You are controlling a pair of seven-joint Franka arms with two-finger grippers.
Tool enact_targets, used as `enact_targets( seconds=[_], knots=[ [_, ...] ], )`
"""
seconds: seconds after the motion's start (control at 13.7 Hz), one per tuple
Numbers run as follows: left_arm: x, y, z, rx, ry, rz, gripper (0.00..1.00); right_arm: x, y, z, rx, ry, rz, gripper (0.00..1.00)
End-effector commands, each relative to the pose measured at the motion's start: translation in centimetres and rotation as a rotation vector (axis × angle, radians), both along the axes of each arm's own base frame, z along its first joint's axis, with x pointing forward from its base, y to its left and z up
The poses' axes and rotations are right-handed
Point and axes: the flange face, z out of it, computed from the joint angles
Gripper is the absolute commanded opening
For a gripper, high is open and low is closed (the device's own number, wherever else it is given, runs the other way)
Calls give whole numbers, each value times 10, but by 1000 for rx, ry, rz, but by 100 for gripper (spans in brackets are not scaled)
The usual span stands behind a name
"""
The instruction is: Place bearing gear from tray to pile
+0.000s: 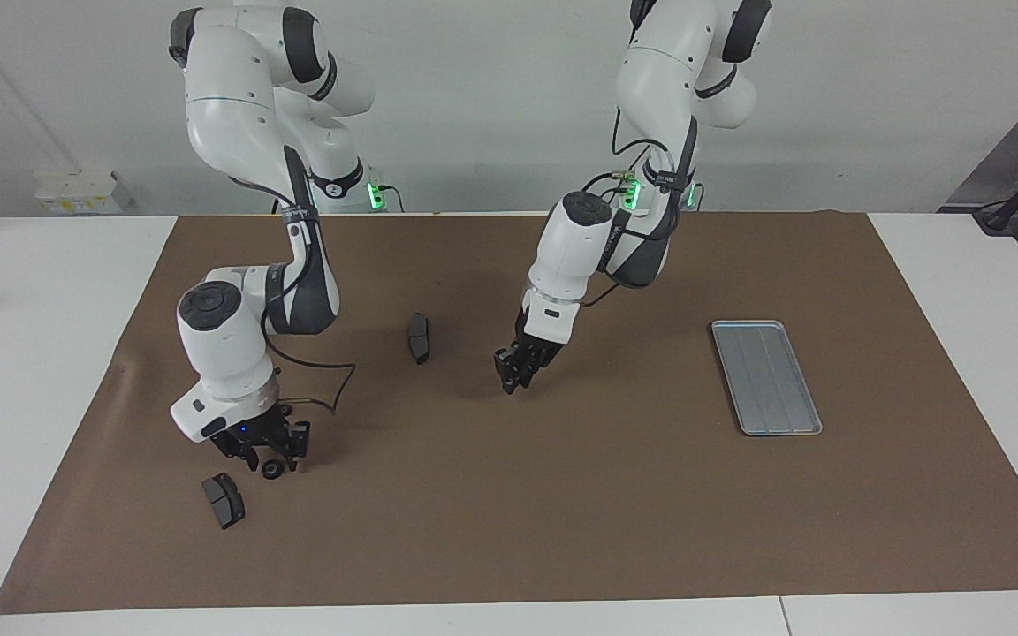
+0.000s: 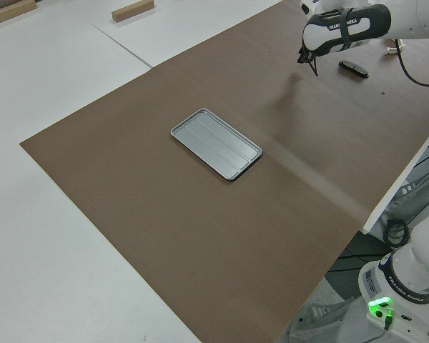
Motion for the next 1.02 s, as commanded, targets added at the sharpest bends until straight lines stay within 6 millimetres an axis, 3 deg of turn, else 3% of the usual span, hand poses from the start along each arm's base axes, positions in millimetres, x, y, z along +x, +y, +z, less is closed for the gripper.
enact_targets(
  seconds=[0.0,0.22,0.37,0.51,0.73,0.88,0.95],
  knots=[
    [-10,-17,-18,-18,-1,-3,13,-3,10,6,20,5,1,76],
    [-15,-15,-26,-9,7,-5,30,0,51,15,45,-35,-34,76],
    [-23,-18,-32,-7,6,-15,50,1,82,23,67,-57,-55,76],
    [-20,-17,-30,-3,14,-12,100,1,89,26,69,-63,-50,76],
    [-12,-7,-16,52,67,-25,100,2,93,32,82,-76,-74,76],
    [-1,25,7,107,72,-41,100,0,127,39,138,-94,-108,76],
    [8,48,23,129,68,-65,100,-5,155,40,176,-114,-143,76]
  ],
)
